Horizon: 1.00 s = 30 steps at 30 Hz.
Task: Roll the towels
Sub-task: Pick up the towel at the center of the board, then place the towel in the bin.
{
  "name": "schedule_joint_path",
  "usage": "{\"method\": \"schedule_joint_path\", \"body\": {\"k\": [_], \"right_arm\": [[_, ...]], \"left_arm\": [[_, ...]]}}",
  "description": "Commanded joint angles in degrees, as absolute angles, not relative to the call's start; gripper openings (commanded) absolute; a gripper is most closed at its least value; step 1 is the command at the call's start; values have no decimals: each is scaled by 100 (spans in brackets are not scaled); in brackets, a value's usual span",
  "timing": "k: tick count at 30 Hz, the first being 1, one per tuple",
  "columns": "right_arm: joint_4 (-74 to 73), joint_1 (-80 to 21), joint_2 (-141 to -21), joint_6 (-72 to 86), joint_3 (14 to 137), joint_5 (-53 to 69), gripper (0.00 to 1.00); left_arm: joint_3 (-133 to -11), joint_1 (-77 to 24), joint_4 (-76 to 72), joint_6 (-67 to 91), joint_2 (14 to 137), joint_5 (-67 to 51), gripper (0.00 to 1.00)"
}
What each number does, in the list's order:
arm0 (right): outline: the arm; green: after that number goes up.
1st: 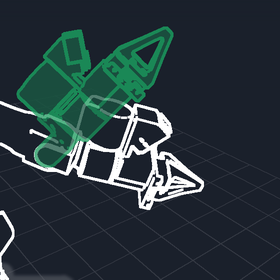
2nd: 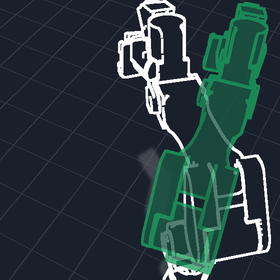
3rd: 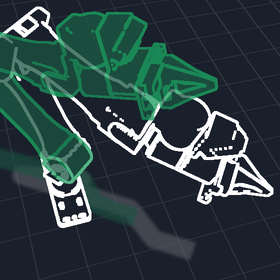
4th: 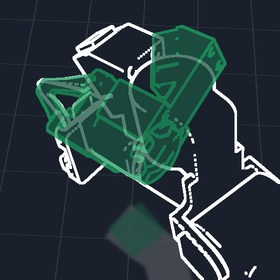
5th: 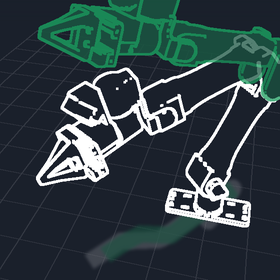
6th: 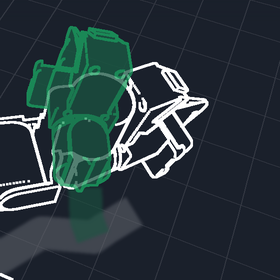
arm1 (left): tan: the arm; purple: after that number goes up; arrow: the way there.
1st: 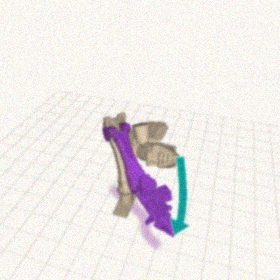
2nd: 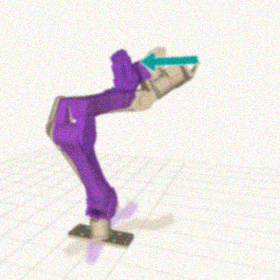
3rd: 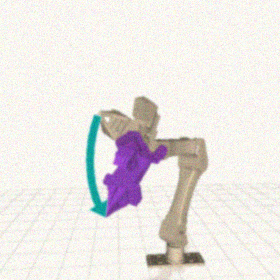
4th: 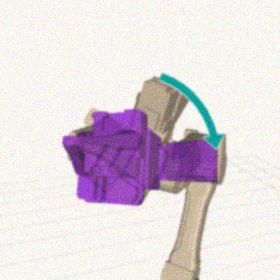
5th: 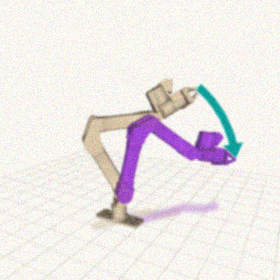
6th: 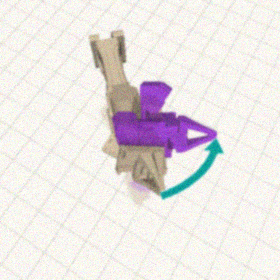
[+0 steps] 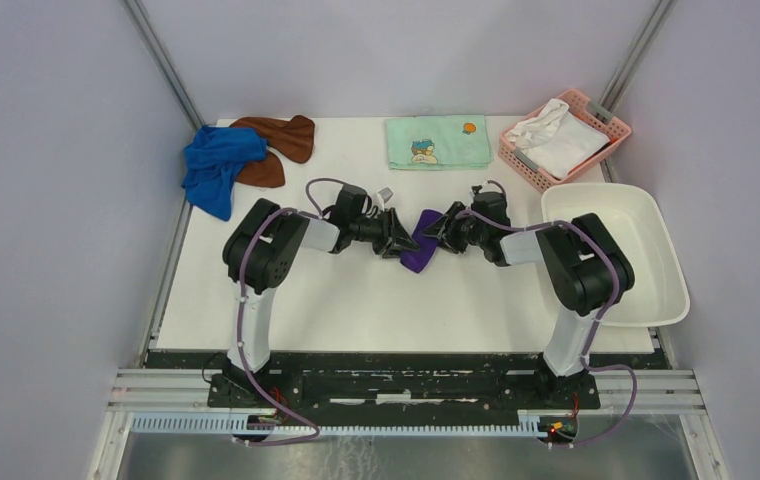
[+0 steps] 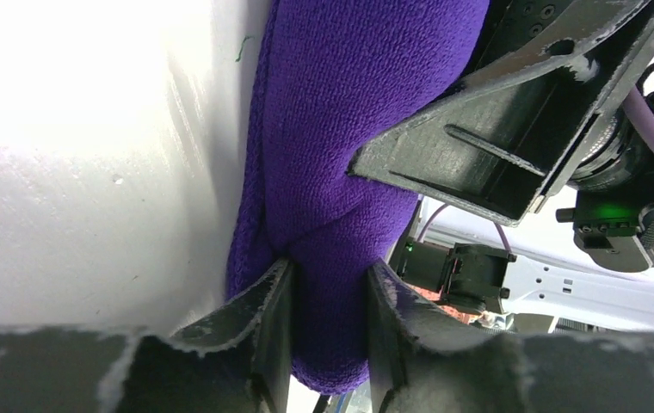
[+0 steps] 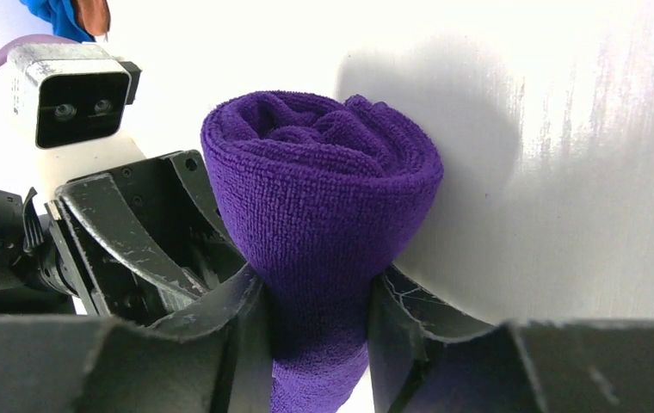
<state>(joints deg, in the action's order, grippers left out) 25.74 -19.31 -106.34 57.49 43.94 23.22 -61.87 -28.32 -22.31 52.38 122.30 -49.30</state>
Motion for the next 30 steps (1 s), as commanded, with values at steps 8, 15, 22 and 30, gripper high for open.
{"method": "schedule_joint_path", "body": {"k": [8,15,22,30], "right_arm": [[161,-2103,-9930,4815,4856,1401,33],[-791,-2019,-9400,4677,5250,993,27],[-2371,-1403,-8420,4443,5934,373,25],[-3179,542,-7151,4224,6388,702,24]], "left_arm": [[-5810,-2936,-447,4523,11278,-3453,77],[-6366,-2914,1813,3168,9427,-1408,85],[-7032,-2840,3328,1986,8032,224,91],[-6345,-2722,2999,1273,7086,1298,98]]}}
